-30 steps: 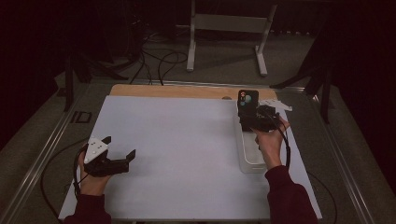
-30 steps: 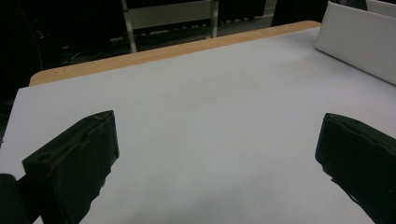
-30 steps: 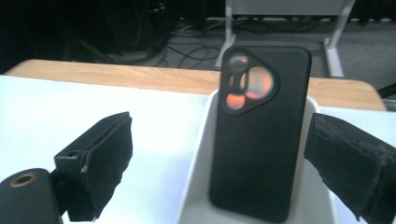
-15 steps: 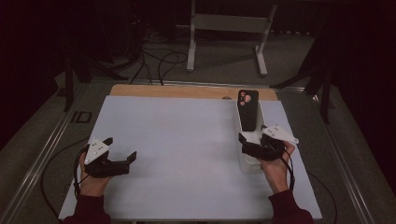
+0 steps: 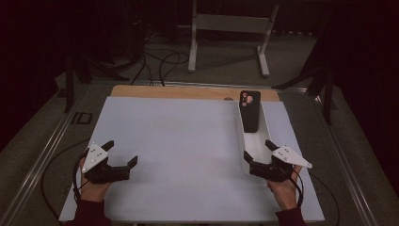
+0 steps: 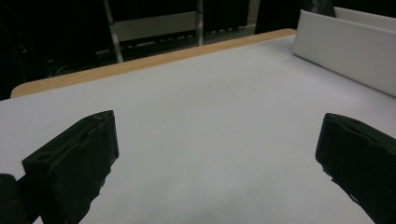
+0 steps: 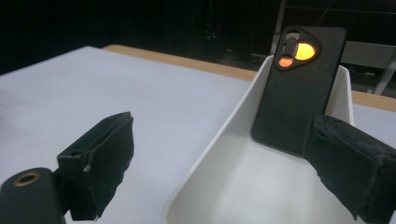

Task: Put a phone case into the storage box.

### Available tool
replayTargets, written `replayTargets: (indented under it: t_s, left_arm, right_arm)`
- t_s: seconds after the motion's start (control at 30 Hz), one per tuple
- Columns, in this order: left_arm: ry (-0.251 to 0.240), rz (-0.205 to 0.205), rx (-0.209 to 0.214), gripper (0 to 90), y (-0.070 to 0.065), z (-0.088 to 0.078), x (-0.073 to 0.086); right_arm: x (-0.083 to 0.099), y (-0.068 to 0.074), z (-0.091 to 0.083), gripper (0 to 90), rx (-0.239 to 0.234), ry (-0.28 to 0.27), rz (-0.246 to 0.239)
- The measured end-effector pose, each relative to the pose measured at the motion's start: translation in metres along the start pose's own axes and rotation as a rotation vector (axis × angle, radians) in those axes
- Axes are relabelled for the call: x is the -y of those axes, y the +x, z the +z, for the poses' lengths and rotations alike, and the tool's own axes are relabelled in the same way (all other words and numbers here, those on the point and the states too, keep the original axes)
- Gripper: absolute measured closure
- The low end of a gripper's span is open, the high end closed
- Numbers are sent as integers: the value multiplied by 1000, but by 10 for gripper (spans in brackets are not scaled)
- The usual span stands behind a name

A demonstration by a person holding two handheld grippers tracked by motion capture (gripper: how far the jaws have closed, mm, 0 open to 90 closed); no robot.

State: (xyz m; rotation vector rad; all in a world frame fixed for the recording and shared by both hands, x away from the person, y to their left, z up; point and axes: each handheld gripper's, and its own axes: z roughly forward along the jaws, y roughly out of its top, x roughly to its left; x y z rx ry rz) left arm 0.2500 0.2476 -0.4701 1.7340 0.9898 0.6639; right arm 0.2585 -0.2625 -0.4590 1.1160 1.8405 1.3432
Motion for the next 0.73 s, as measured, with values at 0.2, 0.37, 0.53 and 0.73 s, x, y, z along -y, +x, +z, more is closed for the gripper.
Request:
replayTargets:
  t_s: [0.2,0.37,0.53,0.73]
  left_arm:
    - [-31,1,-7,0,0,-4,0]
    - [-31,-2,-15,0,1,-4,3]
    - [-27,6,-21,0,0,-2,3]
    - [-19,9,-25,0,0,-1,3]
  right_arm:
    - [9,0,-8,86,-28,-29,-8]
    - [13,2,-15,87,-22,-52,-26]
    - [15,2,-17,87,-26,-71,-30]
    - [18,0,-21,87,-25,-82,-15]
